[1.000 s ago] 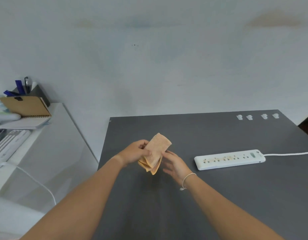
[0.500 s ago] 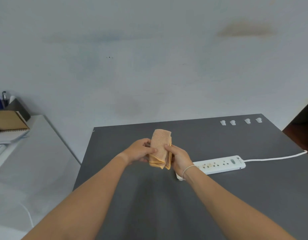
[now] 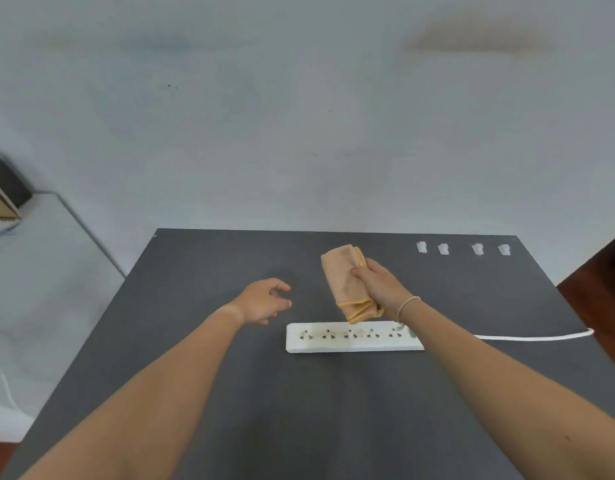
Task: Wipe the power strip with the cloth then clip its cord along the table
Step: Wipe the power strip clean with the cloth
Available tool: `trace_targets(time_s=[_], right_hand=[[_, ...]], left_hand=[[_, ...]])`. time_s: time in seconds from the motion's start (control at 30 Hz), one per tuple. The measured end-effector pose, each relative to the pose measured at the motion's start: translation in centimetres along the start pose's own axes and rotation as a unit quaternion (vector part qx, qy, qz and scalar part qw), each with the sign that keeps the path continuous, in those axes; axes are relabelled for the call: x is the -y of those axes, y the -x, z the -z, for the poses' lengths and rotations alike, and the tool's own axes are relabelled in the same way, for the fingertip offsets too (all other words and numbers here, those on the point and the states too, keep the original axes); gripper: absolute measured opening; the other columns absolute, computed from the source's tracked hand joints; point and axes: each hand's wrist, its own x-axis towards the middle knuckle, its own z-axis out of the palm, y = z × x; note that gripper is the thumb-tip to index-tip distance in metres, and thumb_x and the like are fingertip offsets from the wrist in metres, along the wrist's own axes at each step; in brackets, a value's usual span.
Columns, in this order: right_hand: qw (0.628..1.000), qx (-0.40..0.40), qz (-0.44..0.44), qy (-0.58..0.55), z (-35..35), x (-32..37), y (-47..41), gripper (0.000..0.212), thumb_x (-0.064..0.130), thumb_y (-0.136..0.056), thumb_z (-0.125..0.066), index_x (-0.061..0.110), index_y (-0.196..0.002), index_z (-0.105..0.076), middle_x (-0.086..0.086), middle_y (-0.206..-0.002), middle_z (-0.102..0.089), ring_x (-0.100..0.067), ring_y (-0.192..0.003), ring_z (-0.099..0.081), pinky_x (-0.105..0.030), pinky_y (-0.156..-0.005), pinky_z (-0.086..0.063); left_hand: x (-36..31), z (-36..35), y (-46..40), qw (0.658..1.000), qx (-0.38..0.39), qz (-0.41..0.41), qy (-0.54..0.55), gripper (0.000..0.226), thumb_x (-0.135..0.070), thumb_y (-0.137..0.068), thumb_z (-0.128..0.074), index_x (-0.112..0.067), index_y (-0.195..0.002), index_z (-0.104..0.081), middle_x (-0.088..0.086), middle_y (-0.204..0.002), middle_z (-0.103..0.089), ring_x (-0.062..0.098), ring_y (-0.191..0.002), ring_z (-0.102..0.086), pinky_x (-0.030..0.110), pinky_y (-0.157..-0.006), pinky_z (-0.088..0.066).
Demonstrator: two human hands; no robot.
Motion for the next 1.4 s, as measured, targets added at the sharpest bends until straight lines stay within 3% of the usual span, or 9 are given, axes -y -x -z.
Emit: trace_targets(time_s=[0.13,0.3,0.53,0.8,0.9,1.0,1.17,1.3,1.4], right_hand=[[0.997,0.020,0.013,0.071,2.4,-0.5,-0.4,0.018,0.030,-0.094,-0.045,0.021,-0.110,-0.048,-0.003,-0.104,-0.055,-0.023,-0.098,-0.054,-0.037,-0.084,-0.048],[0.978,0.079,0.034,0.189,2.9,-1.1,-0.9,0.032,0.027,-0.089,-0.057,0.018,-0.118,-0.048,0.000,-0.102,-0.054,-0.021,-0.095,-0.054,-0.023,-0.068,-0.046],[0.862,0.096,0.188,0.460,0.0,-2.5,-0.9,0.025,0.022,-0.092,-0.047,0.026,-0.116,-0.053,-0.003,-0.103,-0.064,-0.026,-0.091,-0.060,-0.037,-0.075,-0.046],[0.761,0.108,0.273,0.579,-3.9,-4.0,-1.3,0.040,0.012,-0.092,-0.043,0.028,-0.129,-0.046,-0.001,-0.123,-0.059,-0.027,-0.103,-0.058,-0.040,-0.077,-0.049],[0.727,0.184,0.276,0.602,-4.4,-4.3,-0.2,0.040,0.014,-0.092,-0.043,0.029,-0.128,-0.049,-0.003,-0.121,-0.059,-0.027,-0.107,-0.055,-0.041,-0.082,-0.048],[0.745,0.216,0.286,0.563,-4.0,-3.7,0.7,0.033,0.017,-0.092,-0.046,0.026,-0.122,-0.056,-0.003,-0.118,-0.063,-0.025,-0.106,-0.057,-0.041,-0.083,-0.049],[0.795,0.112,0.249,0.541,-4.3,-2.8,-1.0,0.036,0.011,-0.091,-0.045,0.024,-0.123,-0.054,-0.004,-0.119,-0.063,-0.027,-0.106,-0.058,-0.041,-0.086,-0.049],[0.798,0.224,0.202,0.521,-5.3,-3.6,-0.1,0.036,0.010,-0.088,-0.047,0.025,-0.120,-0.057,-0.006,-0.114,-0.065,-0.026,-0.104,-0.057,-0.039,-0.087,-0.047],[0.837,0.167,0.225,0.470,-4.8,-3.2,0.1,0.032,0.010,-0.088,-0.048,0.022,-0.115,-0.059,-0.004,-0.110,-0.067,-0.024,-0.100,-0.059,-0.037,-0.084,-0.047]], left_hand=[[1.0,-2.6,-0.2,0.996,-0.017,-0.008,-0.086,0.045,-0.025,-0.087,-0.060,-0.020,-0.130,-0.050,0.002,-0.110,-0.057,0.018,-0.098,-0.055,0.024,-0.083,-0.044],[2.1,-4.7,-0.2,0.975,0.003,-0.021,-0.222,0.061,-0.029,-0.084,-0.061,-0.025,-0.140,-0.037,0.003,-0.137,-0.044,0.021,-0.128,-0.043,0.034,-0.106,-0.038],[3.5,-4.6,-0.6,0.963,0.030,-0.053,-0.263,0.076,-0.041,-0.078,-0.067,-0.027,-0.144,-0.031,-0.007,-0.149,-0.032,0.019,-0.134,-0.031,0.034,-0.111,-0.032],[5.4,-4.3,-1.6,0.961,0.022,-0.073,-0.265,0.073,-0.041,-0.075,-0.069,-0.027,-0.140,-0.039,-0.005,-0.136,-0.045,0.021,-0.119,-0.040,0.033,-0.104,-0.038],[5.6,-4.2,-1.8,0.962,0.021,-0.087,-0.257,0.069,-0.041,-0.073,-0.072,-0.026,-0.136,-0.044,-0.005,-0.134,-0.047,0.022,-0.119,-0.040,0.032,-0.104,-0.037],[5.8,-4.1,-1.9,0.963,0.019,-0.092,-0.254,0.069,-0.043,-0.073,-0.071,-0.028,-0.135,-0.045,-0.006,-0.135,-0.047,0.022,-0.121,-0.040,0.034,-0.105,-0.038],[5.9,-4.2,-1.7,0.961,0.021,-0.086,-0.262,0.073,-0.044,-0.074,-0.070,-0.027,-0.139,-0.040,-0.004,-0.139,-0.044,0.023,-0.123,-0.038,0.035,-0.107,-0.037],[5.9,-4.1,-1.8,0.962,0.021,-0.089,-0.257,0.069,-0.044,-0.074,-0.071,-0.028,-0.135,-0.045,-0.005,-0.134,-0.047,0.023,-0.120,-0.040,0.035,-0.105,-0.038],[6.1,-4.0,-1.8,0.963,0.022,-0.087,-0.254,0.070,-0.044,-0.074,-0.071,-0.030,-0.137,-0.044,-0.005,-0.135,-0.046,0.022,-0.121,-0.039,0.036,-0.106,-0.037]])
